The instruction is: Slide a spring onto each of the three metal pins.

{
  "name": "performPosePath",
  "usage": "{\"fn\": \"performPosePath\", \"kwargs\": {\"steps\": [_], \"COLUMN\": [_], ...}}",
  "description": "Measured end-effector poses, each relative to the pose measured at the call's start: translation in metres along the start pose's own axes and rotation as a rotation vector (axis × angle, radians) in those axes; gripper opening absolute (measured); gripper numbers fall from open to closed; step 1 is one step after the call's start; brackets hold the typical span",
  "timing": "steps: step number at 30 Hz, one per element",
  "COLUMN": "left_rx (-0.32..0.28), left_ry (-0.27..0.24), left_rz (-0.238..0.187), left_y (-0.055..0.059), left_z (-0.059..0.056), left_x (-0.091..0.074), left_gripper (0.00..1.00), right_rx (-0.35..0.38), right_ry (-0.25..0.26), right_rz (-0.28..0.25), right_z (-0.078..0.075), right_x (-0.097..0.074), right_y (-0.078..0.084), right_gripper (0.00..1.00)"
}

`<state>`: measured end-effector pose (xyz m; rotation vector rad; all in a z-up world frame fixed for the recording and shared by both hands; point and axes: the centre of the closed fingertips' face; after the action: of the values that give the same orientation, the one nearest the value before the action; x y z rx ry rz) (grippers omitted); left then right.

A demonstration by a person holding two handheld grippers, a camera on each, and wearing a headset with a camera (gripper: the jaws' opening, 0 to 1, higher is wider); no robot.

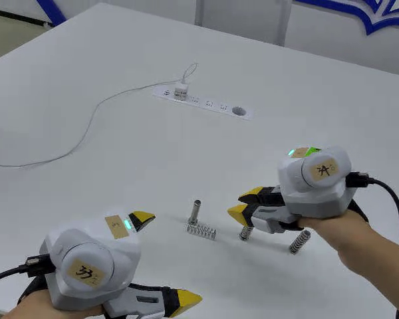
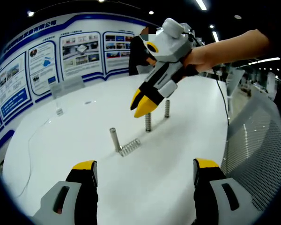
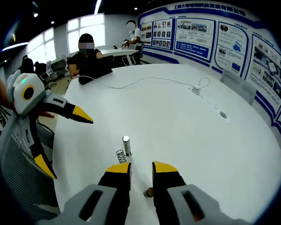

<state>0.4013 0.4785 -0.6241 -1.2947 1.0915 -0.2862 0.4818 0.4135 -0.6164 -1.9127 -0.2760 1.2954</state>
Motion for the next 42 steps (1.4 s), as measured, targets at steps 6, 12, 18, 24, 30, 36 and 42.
{"fn": "performPosePath", "kwargs": {"steps": [6,12,18,24,30,36,42], "left_rx": [-0.011,-0.019,-0.030,-0.044,-0.046,-0.048,-0.042], "left_ry": [-0.014,-0.031,-0.044,-0.056,-0.061,-0.067,-0.065], "left_rz": [-0.010,-0.008,-0.006,-0.007,-0.005,-0.004,0.002], "left_y": [-0.002,-0.001,0.000,0.000,0.001,0.001,0.002], "left_z": [0.004,0.009,0.012,0.016,0.016,0.018,0.017], "left_x": [-0.001,-0.002,-0.003,-0.003,-0.004,-0.004,-0.004], "left_gripper": [0.86,0.85,0.85,0.85,0.84,0.84,0.84], "right_rx": [-0.098,-0.122,-0.163,-0.170,-0.166,-0.158,-0.138], "right_ry": [-0.077,-0.122,-0.146,-0.167,-0.207,-0.235,-0.232], "right_rz": [0.051,0.084,0.141,0.175,0.185,0.188,0.186], "right_z": [0.024,0.035,0.036,0.036,0.041,0.046,0.047], "right_x": [0.015,0.030,0.043,0.050,0.053,0.052,0.052], "right_y": [0.005,0.010,0.020,0.027,0.031,0.033,0.034], "right_gripper": [0.18,0.18,0.18,0.18,0.18,0.13,0.12]}}
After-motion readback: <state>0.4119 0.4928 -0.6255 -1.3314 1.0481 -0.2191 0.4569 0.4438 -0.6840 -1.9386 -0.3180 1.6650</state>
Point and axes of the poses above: the centre of the closed fingertips' face, and the gripper's own axes: x roughly forward along the fingers, z roughly to its left, y roughly out of its underside, and after that the axes turned 9 degrees about -x, right-handed
